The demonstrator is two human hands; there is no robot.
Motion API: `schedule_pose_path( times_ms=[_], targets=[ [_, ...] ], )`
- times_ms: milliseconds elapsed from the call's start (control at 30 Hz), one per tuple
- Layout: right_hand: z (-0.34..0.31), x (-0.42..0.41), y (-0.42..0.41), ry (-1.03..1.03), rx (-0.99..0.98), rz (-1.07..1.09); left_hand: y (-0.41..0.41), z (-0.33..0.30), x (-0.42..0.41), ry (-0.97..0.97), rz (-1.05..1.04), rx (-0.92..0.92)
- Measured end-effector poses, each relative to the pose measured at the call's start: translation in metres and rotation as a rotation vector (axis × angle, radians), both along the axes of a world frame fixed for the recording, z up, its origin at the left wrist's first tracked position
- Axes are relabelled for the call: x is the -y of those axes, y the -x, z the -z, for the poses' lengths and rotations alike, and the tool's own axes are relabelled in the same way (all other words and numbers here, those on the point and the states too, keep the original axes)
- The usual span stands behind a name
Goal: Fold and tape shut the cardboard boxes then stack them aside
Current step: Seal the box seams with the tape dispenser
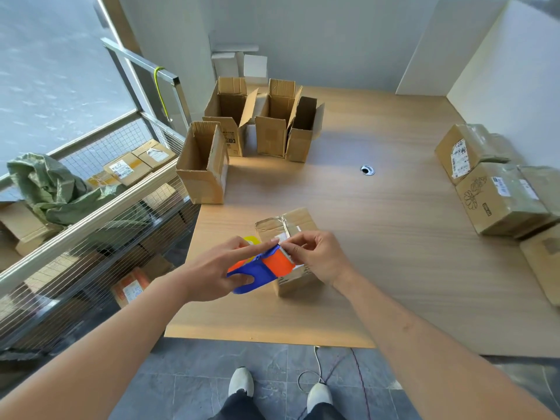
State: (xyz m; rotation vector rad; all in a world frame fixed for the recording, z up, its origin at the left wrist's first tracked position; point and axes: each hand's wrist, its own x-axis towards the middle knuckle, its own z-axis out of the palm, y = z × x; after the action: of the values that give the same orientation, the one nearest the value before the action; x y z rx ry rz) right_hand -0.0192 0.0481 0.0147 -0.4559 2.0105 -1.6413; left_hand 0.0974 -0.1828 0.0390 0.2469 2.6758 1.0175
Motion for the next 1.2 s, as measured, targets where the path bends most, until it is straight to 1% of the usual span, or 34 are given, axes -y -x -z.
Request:
schedule_pose_path(
  times_ms=[67, 167, 300, 467, 567, 833, 1000, 1133, 1200],
  targets=[
    [0.002, -0.005, -0.002, -0.018, 0.01, 0.032, 0.0, -0.002, -0.01, 0.0, -0.003, 0.012],
    [0.013, -0.015, -0.001, -0.091, -0.029, 0.088, -0.001, 0.001, -0.025, 0.001, -0.023, 0.029],
    [0.022, -0.03, -0.002, -0.191, -0.038, 0.189, -0.006, 0.011, -0.041, -0.02, -0.054, 0.11],
    [0.036, -0.075, 0.019, -0.273, -0.015, 0.425, -0.02, 0.02, -0.033, -0.023, -0.097, 0.241],
    [0.046, -0.092, 0.03, -0.286, 0.022, 0.484, -0.026, 0.025, -0.027, -0.03, -0.134, 0.301],
    [0.08, -0.082, 0.04, -0.354, 0.082, 0.474, -0.013, 0.046, -0.025, 0.059, -0.196, 0.397],
    [0.103, -0.079, 0.045, -0.37, 0.106, 0.466, -0.005, 0.057, -0.023, 0.032, -0.257, 0.468],
    [0.114, -0.082, 0.046, -0.363, 0.048, 0.419, -0.003, 0.06, -0.021, -0.029, -0.302, 0.505],
    [0.117, -0.084, 0.045, -0.39, -0.018, 0.361, -0.003, 0.062, -0.022, -0.05, -0.307, 0.5]
  ],
)
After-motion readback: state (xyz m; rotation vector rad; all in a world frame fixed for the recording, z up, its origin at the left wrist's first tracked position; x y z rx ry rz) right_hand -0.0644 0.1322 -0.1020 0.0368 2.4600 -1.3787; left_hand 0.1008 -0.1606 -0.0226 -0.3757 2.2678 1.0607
